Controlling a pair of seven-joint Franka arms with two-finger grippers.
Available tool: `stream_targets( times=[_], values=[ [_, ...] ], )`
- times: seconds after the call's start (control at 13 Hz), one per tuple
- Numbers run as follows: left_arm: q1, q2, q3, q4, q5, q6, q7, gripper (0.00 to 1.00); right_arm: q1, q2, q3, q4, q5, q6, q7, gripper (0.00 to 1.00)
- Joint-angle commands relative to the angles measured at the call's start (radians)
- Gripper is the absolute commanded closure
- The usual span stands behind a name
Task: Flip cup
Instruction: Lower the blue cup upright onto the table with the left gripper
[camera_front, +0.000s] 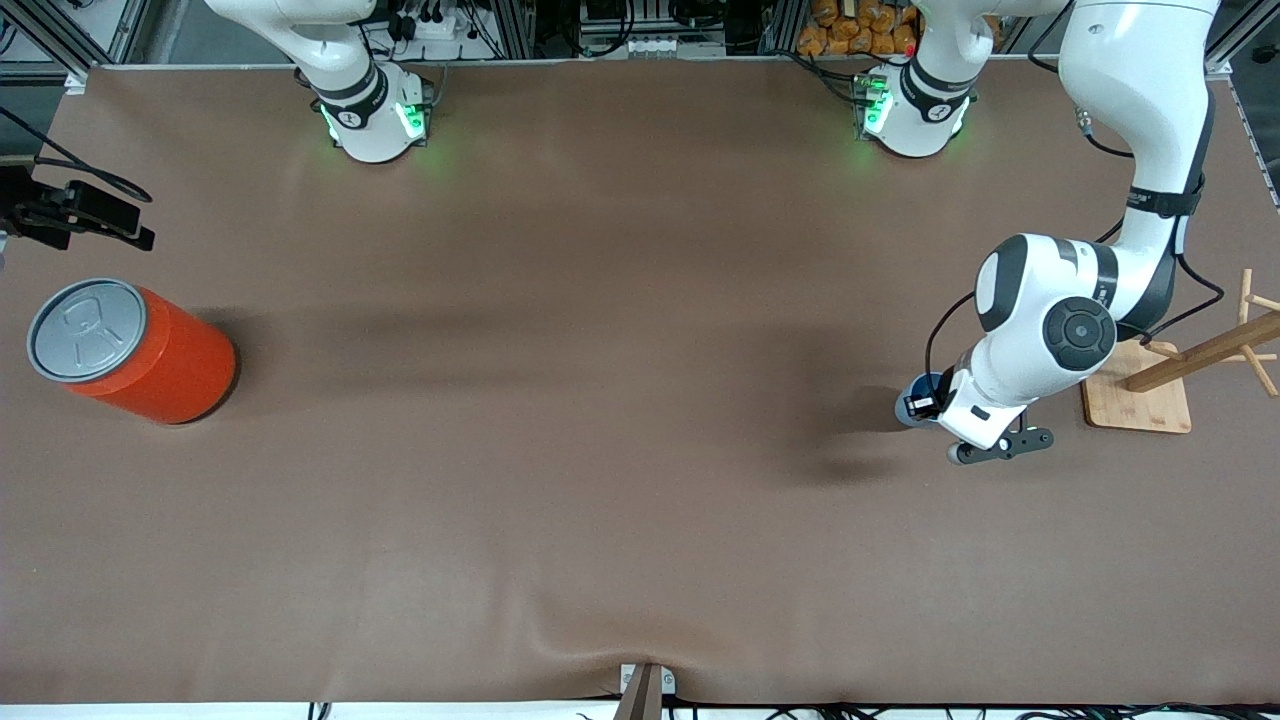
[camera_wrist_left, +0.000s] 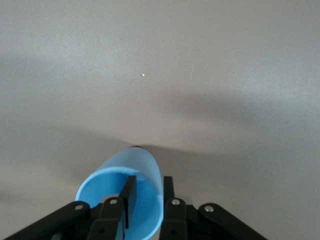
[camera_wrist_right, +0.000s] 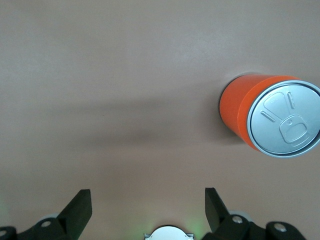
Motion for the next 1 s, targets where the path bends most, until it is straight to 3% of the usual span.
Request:
stream_targets(
  times=[0.0, 0.08, 0.38, 0.92],
  values=[
    [0.004, -0.019, -0.007, 0.028, 0.021, -0.01, -0.017, 0.1, 0.003, -0.013, 0.0, 0.002, 0.012, -0.006, 0.02, 0.0],
    [0.005, -0.021, -0.007, 0.06, 0.022, -0.047, -0.014, 0.0, 0.003, -0.013, 0.0, 0.002, 0.012, -0.006, 0.02, 0.0],
    [0.001, -0.021, -0.007, 0.18, 0.021, -0.17, -0.014, 0.0, 0.003, -0.013, 0.0, 0.002, 0.012, -0.006, 0.02, 0.0],
    [0.019, -0.042, -0.004, 0.277, 0.018, -0.24, 0.056, 0.0, 0.001, -0.011, 0.0, 0.002, 0.012, -0.006, 0.02, 0.0]
  ],
)
